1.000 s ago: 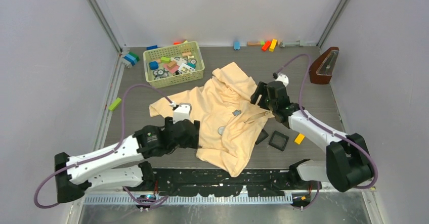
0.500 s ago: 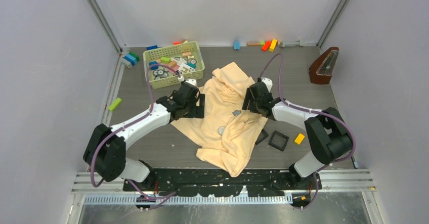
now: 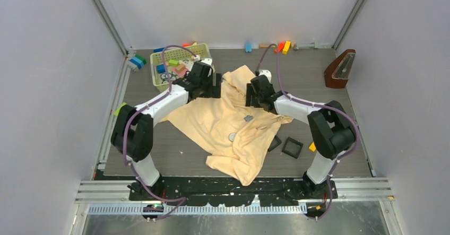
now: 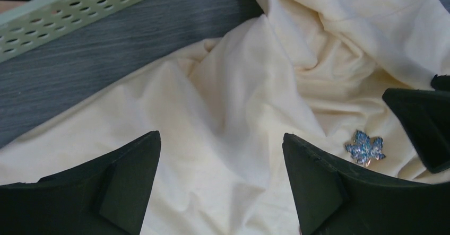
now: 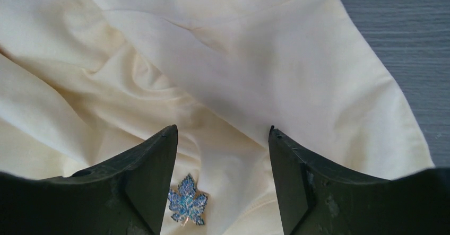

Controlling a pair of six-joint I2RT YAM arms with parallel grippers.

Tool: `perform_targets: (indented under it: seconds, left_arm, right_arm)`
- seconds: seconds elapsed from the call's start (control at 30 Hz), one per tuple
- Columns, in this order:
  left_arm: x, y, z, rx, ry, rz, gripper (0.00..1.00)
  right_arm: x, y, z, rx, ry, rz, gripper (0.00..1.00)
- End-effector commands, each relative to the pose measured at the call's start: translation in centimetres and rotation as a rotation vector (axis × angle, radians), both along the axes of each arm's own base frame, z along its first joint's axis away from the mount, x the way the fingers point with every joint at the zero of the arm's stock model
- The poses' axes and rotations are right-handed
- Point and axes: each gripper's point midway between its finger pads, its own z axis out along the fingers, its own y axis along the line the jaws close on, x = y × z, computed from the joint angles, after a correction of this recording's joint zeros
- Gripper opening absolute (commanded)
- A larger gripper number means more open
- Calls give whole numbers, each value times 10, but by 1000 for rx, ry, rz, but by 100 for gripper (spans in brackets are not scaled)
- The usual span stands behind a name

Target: Remove the brooch from the garment

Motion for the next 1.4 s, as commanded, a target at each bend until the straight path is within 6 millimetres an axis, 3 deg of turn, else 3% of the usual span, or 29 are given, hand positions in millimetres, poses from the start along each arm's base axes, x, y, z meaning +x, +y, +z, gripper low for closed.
perform_targets:
  seconds: [0.0,0.17,0.2,0.27,0.37,0.4,0.5,0.63,0.67,0.83,0.87,0.9,0.93,0.97,1.0,1.03,1.07,1.1,1.13,1.2,1.23,1.27,1.3,1.33,1.37]
  left_arm:
    - [29,-18,3,-28,-37,-50,86]
    - [46,-31,-21,-145,47,-63,75]
    - [48,-33,-25,-178,68,-65,70]
    - [50,-35,-31,-232,91,-72,51]
    - [46,-26,-34,-259,108,-60,8]
    - [44,-20,-30,-258,101,-47,1]
    - [33,1,-20,-244,80,5,0]
    - [10,40,-10,-206,76,98,0]
    - [2,52,-7,-189,75,126,0]
    - [-32,116,6,-118,49,283,0]
    - [-39,125,11,-123,46,310,0]
    - [-43,132,14,-126,42,328,0]
    - [-47,139,16,-123,40,348,0]
    - [-50,145,17,-115,37,367,0]
    - [-51,150,19,-107,31,382,0]
    - [-51,155,20,-100,27,400,0]
    - [-50,159,20,-100,27,418,0]
    - [-49,159,19,-108,30,420,0]
    - [-46,158,18,-118,34,416,0]
    - [-42,153,15,-138,47,400,0]
    - [-39,149,12,-150,54,388,0]
    - [-36,148,8,-150,63,386,0]
    - [-35,144,5,-162,75,369,0]
    - [-34,142,2,-164,83,362,0]
    - [-33,142,-2,-159,90,358,0]
  right_arm:
    - [27,8,7,-70,-39,8,64]
    - [38,-6,6,-116,-50,-103,22]
    - [39,-16,10,-149,-72,-151,10]
    - [38,-35,24,-177,-120,-239,2]
    - [32,-66,34,-190,-162,-369,0]
    - [32,-72,41,-174,-179,-397,0]
    - [27,-100,38,-95,-167,-491,0]
    - [27,-112,38,62,-147,-520,0]
    - [29,-111,43,83,-157,-508,0]
    - [45,-68,65,204,-119,-308,1]
    - [54,-56,80,234,-134,-264,0]
    - [56,-52,75,233,-106,-248,0]
    - [67,-38,94,273,-123,-194,0]
    - [70,-31,88,276,-92,-169,1]
    - [78,-14,108,315,-112,-108,1]
    - [79,-7,100,302,-84,-81,4]
    - [84,8,117,317,-106,-40,12]
    - [86,15,120,299,-94,-20,38]
    - [81,24,116,278,-77,-1,56]
    - [68,33,113,228,-61,11,69]
    - [56,36,101,202,-37,14,72]
    - [49,37,101,201,-38,16,75]
    - [36,40,86,185,-12,23,75]
    - [28,40,86,188,-14,28,77]
    - [15,43,70,181,15,41,78]
